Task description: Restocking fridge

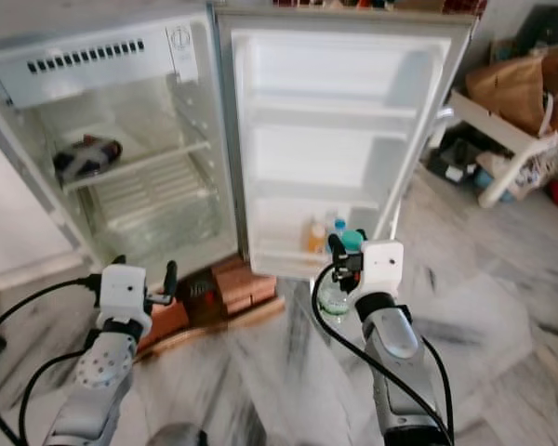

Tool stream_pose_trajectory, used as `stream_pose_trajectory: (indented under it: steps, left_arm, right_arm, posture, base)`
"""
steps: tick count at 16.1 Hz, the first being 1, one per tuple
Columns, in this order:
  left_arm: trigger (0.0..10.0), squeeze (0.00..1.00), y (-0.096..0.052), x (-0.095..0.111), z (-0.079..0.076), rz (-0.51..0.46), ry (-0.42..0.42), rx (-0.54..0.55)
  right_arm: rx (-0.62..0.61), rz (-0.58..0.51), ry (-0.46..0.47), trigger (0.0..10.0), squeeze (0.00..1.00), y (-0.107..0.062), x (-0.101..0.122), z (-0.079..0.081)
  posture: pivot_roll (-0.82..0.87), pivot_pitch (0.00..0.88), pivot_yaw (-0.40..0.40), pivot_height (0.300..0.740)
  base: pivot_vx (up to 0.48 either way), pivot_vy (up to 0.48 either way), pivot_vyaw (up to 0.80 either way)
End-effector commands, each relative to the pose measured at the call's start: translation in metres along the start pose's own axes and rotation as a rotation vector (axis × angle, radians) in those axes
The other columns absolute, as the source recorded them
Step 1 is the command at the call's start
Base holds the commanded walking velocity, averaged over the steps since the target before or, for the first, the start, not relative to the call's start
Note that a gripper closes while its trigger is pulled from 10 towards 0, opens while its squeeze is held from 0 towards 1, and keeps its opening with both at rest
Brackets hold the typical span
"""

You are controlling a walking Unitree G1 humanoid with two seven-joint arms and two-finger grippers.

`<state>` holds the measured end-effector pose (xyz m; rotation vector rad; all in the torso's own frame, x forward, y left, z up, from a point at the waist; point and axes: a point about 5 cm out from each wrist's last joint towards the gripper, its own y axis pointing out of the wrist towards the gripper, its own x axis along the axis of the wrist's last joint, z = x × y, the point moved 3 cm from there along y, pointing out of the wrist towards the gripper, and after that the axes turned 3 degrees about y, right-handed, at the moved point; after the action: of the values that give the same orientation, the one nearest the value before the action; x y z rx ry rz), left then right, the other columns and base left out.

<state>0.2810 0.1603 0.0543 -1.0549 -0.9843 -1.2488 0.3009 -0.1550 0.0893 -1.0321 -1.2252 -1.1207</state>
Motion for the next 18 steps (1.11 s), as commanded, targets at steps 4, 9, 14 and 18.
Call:
stream_pose_trajectory:
  steps: [4, 9, 14, 18]
  left_arm:
    - [10.0, 0.00, 0.0004, -0.0003, 0.0063, 0.003, 0.014, 0.017]
    - [10.0, 0.00, 0.0007, 0.0005, 0.0048, 0.006, 0.021, 0.015]
    - [10.0, 0.00, -0.0021, -0.0001, 0.0032, 0.006, 0.019, 0.011]
    - [10.0, 0.00, -0.0025, 0.0004, 0.0025, 0.005, 0.020, 0.011]
  right_arm:
    - [0.065, -0.044, -0.002, 10.0, 0.00, 0.0039, 0.0092, 0.0144]
    - [0.051, -0.041, 0.010, 10.0, 0.00, 0.0053, 0.0083, 0.0132]
    - [0.067, -0.036, 0.009, 10.0, 0.00, 0.0041, 0.0063, 0.0150]
    - [0.093, -0.049, 0.016, 10.0, 0.00, 0.0036, 0.0087, 0.0189]
  posture:
    - [0.10, 0.065, -0.041, 0.740]
    - [0.10, 0.067, -0.039, 0.740]
    - [0.10, 0.072, -0.040, 0.740]
    - [0.10, 0.075, -0.041, 0.740]
  base:
    - [0.329, 0.000, 0.20]
    - [0.184, 0.000, 0.42]
    - [0.000, 0.000, 0.00]
    - [0.000, -0.206, 0.23]
